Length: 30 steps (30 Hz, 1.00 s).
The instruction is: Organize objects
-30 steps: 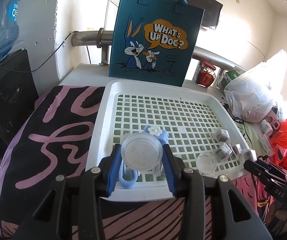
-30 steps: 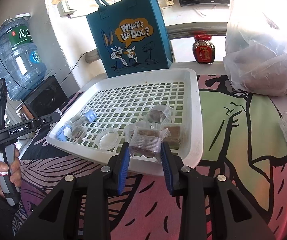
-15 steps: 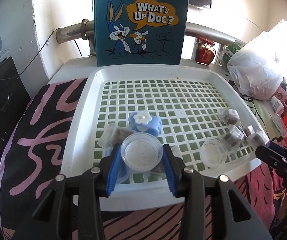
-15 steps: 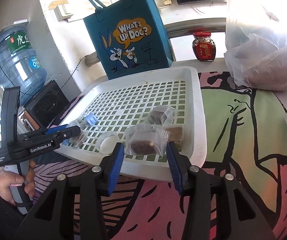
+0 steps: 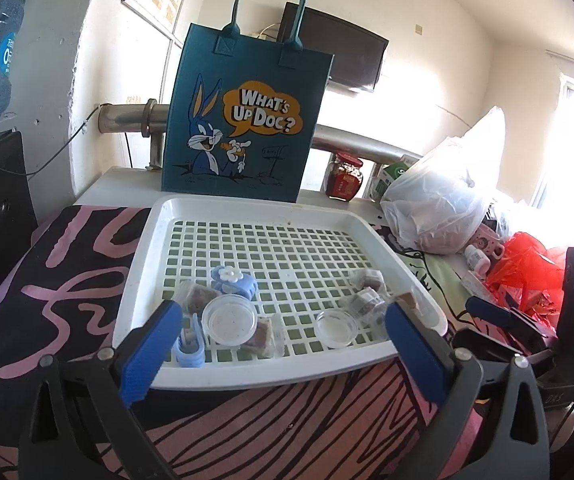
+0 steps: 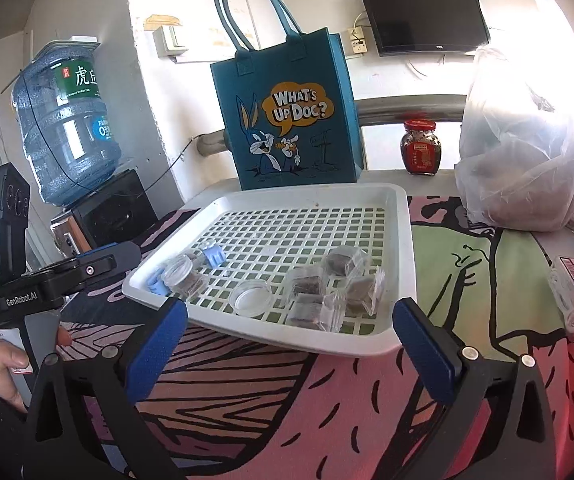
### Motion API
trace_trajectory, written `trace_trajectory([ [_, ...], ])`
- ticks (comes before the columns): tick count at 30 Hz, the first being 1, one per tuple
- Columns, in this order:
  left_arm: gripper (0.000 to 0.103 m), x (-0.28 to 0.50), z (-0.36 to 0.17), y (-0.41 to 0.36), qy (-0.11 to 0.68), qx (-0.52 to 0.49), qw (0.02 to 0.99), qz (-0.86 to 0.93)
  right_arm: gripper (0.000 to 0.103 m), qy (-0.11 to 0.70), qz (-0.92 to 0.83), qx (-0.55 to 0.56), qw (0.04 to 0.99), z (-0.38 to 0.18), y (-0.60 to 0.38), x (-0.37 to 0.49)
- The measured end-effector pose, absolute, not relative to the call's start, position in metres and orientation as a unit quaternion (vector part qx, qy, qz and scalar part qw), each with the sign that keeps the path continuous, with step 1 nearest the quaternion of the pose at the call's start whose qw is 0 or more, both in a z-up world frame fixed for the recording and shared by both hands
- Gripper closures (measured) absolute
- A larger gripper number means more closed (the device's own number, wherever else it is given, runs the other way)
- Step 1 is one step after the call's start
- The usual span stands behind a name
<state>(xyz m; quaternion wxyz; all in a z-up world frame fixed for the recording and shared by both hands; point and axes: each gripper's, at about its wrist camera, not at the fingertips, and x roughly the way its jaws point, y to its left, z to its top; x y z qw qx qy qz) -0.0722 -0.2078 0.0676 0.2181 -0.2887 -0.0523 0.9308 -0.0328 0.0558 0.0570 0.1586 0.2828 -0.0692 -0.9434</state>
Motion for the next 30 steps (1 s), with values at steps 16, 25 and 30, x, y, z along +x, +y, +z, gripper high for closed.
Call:
trace_trajectory([
  [16, 0.0, -0.062, 0.029, -0.203, -0.006, -0.353, 0.22, 0.909, 0.0, -0.036, -0.922, 0.358, 0.144, 0.03, 0.04, -0.036],
  [25, 0.0, -0.06, 0.025, -0.199, 0.016, -0.362, 0.193, 0.912, 0.0, -0.027, -0.917, 0.373, 0.141, 0.027, 0.036, -0.037],
  [30, 0.0, -0.063, 0.022, -0.197, 0.021, -0.374, 0.185, 0.909, 0.0, -0.028, -0.911, 0.387, 0.137, 0.022, 0.036, -0.04],
])
